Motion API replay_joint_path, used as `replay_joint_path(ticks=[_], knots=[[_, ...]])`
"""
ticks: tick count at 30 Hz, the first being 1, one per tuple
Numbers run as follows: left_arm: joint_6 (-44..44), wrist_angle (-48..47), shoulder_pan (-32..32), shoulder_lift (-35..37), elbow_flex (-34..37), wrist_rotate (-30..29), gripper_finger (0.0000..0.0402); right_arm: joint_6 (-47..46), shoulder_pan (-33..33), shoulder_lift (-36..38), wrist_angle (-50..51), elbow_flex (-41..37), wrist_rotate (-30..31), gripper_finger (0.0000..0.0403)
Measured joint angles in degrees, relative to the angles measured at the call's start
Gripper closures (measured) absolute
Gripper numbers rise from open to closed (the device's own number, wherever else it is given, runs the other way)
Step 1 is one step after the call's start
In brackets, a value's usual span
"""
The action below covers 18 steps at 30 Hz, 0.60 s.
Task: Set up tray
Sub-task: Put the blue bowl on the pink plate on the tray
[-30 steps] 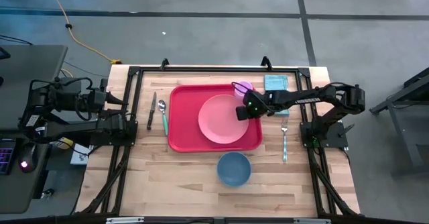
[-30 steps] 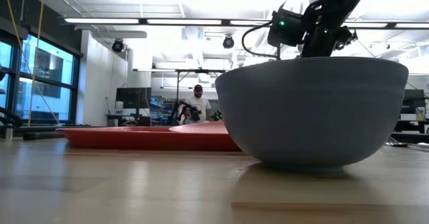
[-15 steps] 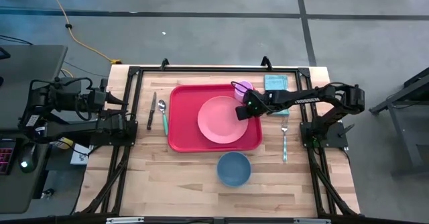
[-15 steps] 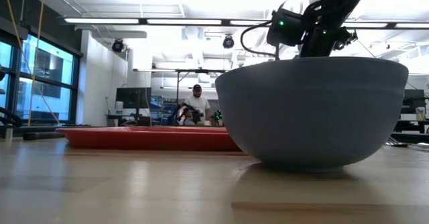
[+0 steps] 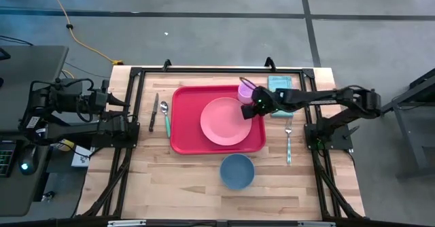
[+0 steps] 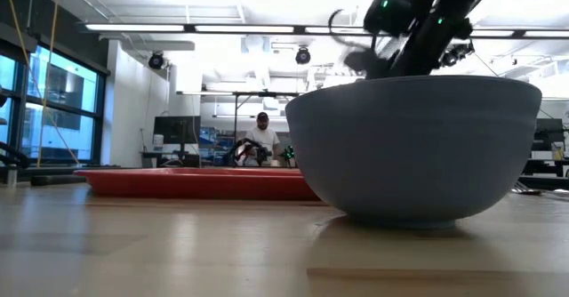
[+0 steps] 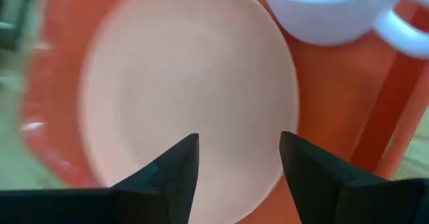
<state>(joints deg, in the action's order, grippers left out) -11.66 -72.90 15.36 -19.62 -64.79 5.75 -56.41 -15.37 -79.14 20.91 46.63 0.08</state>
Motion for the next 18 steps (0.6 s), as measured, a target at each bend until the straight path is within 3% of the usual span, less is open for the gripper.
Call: replay_joint_path(ticks=[11,18], knots=[[0.0,0.0,0.0,0.0,0.0,-0.2,0.0250,6.0,3.0,21.7,-9.1,0.0,-2.1,0.0248],[0.0,0.0,0.0,0.0,0.0,-0.3,0.0250,3.8,9.2,27.5,-8.4,1.5,-4.5,0.0258]])
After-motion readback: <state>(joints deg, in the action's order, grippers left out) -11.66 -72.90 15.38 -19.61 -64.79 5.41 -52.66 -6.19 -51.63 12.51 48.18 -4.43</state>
